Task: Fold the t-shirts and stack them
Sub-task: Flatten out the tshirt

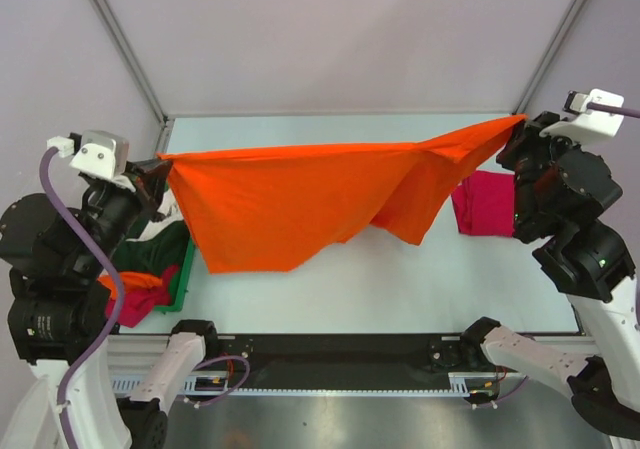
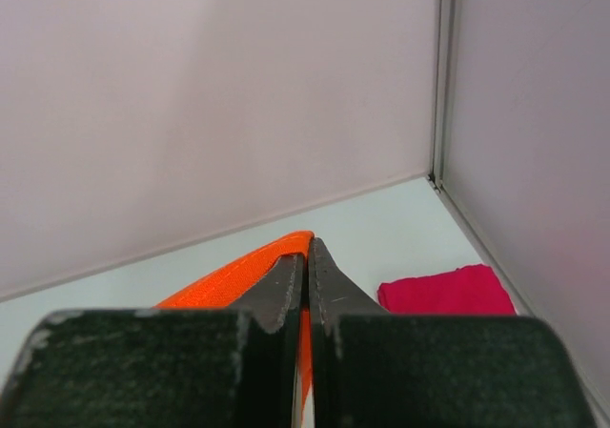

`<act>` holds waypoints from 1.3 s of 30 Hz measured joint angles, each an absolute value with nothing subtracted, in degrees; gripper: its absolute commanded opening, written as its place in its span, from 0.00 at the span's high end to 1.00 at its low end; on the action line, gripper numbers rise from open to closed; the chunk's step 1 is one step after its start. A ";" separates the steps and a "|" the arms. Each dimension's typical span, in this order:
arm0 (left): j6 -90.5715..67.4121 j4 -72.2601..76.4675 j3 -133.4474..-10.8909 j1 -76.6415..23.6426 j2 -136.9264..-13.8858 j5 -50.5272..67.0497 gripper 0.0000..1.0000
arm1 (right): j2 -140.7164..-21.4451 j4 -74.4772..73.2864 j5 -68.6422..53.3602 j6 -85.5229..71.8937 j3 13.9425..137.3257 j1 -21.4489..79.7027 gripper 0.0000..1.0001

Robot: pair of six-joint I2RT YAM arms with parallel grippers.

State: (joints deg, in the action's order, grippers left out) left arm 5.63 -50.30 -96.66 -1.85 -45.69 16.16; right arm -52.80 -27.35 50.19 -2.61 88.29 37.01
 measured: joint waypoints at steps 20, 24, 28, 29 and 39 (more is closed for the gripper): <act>5.76 -42.68 -104.49 -1.78 -80.95 3.31 1.00 | -92.07 -24.86 41.93 -1.34 109.32 22.98 1.00; 5.61 -42.37 -120.16 -1.78 -87.66 2.57 1.00 | -95.66 -23.00 41.34 1.10 117.80 23.00 1.00; 5.45 -40.95 -133.25 -1.78 -90.70 2.26 1.00 | -95.55 -18.20 41.10 3.99 124.07 23.92 1.00; 5.39 -40.51 -135.06 -1.78 -90.76 2.26 1.00 | -95.33 -16.93 41.12 4.73 125.14 24.45 1.00; 3.92 -37.67 -111.37 -1.80 -76.25 3.60 1.00 | -83.31 -11.55 45.69 7.86 107.61 31.55 1.00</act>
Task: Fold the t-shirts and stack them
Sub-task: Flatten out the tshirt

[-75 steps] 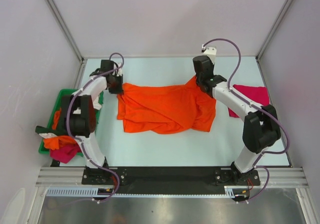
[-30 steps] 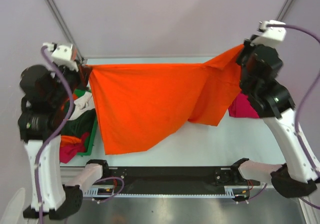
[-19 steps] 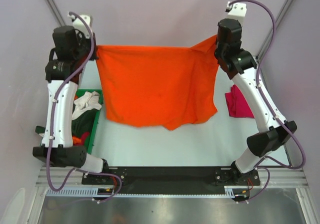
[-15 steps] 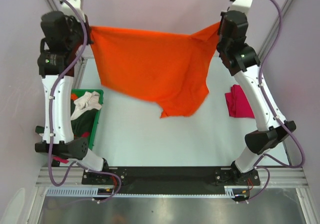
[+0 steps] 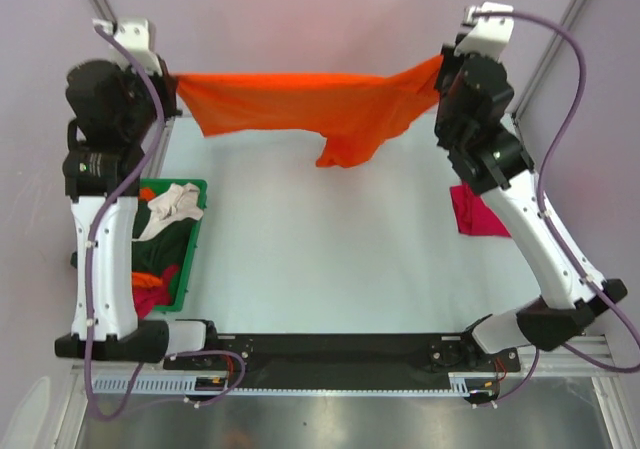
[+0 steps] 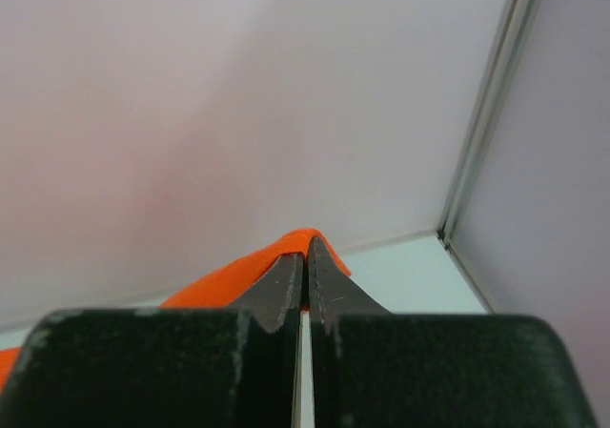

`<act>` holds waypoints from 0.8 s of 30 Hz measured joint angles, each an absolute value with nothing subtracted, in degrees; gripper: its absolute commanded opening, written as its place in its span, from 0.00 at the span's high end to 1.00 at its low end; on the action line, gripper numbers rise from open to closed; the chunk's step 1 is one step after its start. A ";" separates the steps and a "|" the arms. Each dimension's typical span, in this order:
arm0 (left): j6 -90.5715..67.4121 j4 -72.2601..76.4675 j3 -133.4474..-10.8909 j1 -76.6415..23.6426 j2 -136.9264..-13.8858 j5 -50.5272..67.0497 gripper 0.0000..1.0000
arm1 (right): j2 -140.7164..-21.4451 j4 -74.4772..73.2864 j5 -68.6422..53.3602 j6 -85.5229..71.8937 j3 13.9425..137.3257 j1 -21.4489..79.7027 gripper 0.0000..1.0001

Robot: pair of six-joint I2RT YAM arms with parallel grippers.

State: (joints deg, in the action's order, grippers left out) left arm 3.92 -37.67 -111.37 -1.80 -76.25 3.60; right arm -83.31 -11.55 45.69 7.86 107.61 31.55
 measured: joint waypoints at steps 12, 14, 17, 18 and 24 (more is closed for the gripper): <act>3.86 -48.51 -108.44 -1.80 -54.59 7.75 1.00 | -67.11 12.36 63.59 33.82 95.77 59.35 1.00; 3.49 -48.86 -112.62 -1.80 -53.41 8.51 1.00 | -67.94 17.26 64.90 38.37 98.76 61.04 1.00; 3.07 -49.06 -115.61 -1.80 -52.99 9.78 1.00 | -69.97 21.32 65.56 42.26 102.87 61.60 1.00; 3.01 -49.23 -115.61 -1.80 -53.06 10.11 1.00 | -70.74 22.20 65.54 42.98 103.94 61.41 1.00; 3.03 -49.78 -111.42 -1.80 -56.86 11.86 1.00 | -76.16 13.63 62.13 35.33 109.62 50.83 1.00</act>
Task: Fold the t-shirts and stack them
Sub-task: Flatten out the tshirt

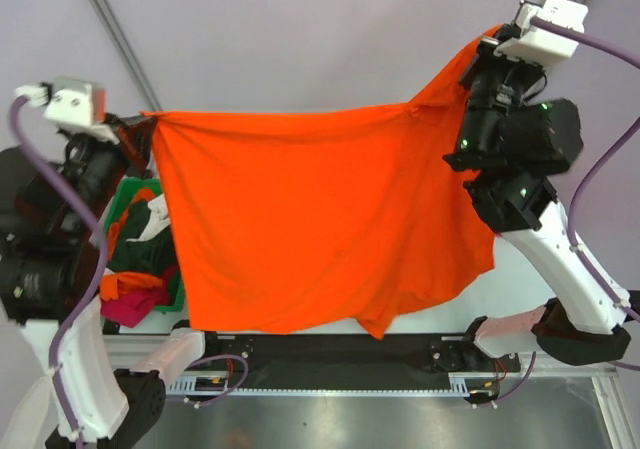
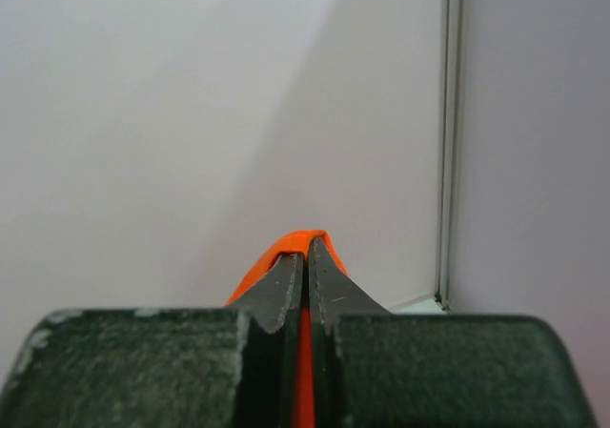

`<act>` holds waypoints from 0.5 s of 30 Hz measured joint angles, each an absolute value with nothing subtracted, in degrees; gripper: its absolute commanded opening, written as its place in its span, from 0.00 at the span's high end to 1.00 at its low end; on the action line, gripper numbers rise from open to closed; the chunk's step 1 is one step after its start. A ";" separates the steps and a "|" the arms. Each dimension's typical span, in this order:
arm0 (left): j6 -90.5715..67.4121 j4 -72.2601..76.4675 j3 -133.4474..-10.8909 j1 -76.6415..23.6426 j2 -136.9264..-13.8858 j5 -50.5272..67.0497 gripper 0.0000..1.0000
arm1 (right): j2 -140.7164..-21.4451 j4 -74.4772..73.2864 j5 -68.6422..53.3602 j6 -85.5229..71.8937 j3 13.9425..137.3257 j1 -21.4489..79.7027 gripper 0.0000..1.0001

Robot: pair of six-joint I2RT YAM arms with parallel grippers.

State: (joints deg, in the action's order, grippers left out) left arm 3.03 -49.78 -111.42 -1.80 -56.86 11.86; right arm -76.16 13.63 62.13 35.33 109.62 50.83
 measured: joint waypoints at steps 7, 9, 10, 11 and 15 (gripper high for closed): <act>3.05 -42.61 -100.55 -1.83 -67.29 12.43 1.00 | -84.14 -4.99 51.40 13.08 112.18 28.53 1.00; 3.07 -40.40 -99.59 -1.87 -72.05 12.27 1.00 | -87.99 -8.34 48.71 8.12 112.73 23.83 1.00; 3.07 -39.22 -99.46 -1.93 -74.94 12.19 1.00 | -90.61 -10.02 47.27 5.72 113.32 21.93 1.00; 3.07 -37.85 -99.57 -2.02 -77.82 12.14 1.00 | -93.38 -11.18 46.37 3.88 114.15 20.32 1.00; 3.03 -35.09 -102.50 -2.72 -89.62 11.09 1.00 | -104.90 -15.55 43.66 0.03 118.96 17.02 1.00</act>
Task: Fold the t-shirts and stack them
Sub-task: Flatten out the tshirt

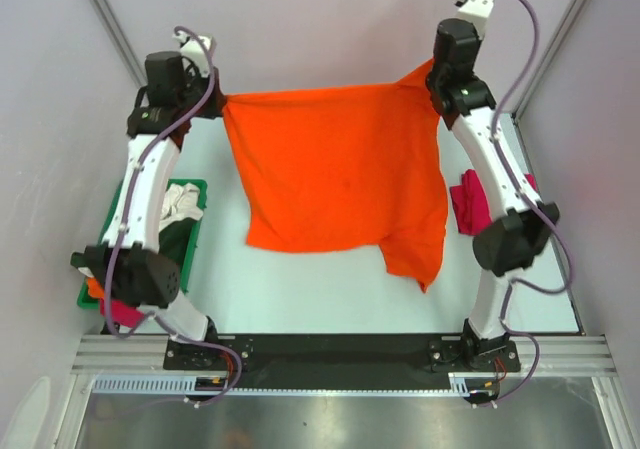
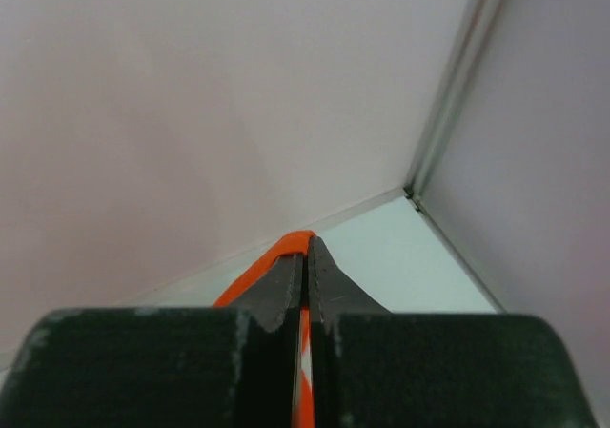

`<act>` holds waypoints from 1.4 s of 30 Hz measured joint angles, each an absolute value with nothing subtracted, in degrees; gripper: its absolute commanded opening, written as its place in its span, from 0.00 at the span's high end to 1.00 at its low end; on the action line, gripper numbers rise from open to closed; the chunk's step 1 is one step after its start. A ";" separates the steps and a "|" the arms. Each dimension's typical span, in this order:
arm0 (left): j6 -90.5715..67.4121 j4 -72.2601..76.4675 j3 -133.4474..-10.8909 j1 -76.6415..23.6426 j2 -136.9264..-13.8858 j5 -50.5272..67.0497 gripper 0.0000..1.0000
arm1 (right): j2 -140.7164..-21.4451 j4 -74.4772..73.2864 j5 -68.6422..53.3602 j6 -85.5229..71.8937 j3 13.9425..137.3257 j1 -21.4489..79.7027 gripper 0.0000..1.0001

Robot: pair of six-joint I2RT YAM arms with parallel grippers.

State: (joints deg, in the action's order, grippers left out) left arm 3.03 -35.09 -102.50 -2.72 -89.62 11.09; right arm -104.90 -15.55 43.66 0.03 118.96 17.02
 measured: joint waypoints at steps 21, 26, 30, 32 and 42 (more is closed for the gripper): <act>1.30 -20.05 -124.11 -3.79 -100.12 8.58 1.00 | -104.05 -1.37 40.12 7.88 128.25 22.48 1.00; 1.48 -15.97 -100.68 -3.79 -96.66 7.99 1.00 | -98.94 3.42 41.47 5.08 106.10 22.79 1.00; 2.13 -17.52 -85.69 -3.79 -94.76 7.97 1.00 | -98.52 2.48 42.85 1.19 90.91 24.95 1.00; 3.01 -18.81 -79.77 -3.79 -93.21 8.21 1.00 | -98.45 1.28 43.72 -0.69 85.17 27.11 1.00; 8.99 -24.88 -71.79 -3.68 -69.41 10.48 1.00 | -88.51 -2.33 49.36 -9.61 70.89 40.53 1.00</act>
State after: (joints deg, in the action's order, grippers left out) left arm 8.99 -24.88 -71.79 -3.68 -69.41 10.48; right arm -88.51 -2.33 49.36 -9.61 70.89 40.53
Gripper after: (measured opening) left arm 0.009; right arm 0.017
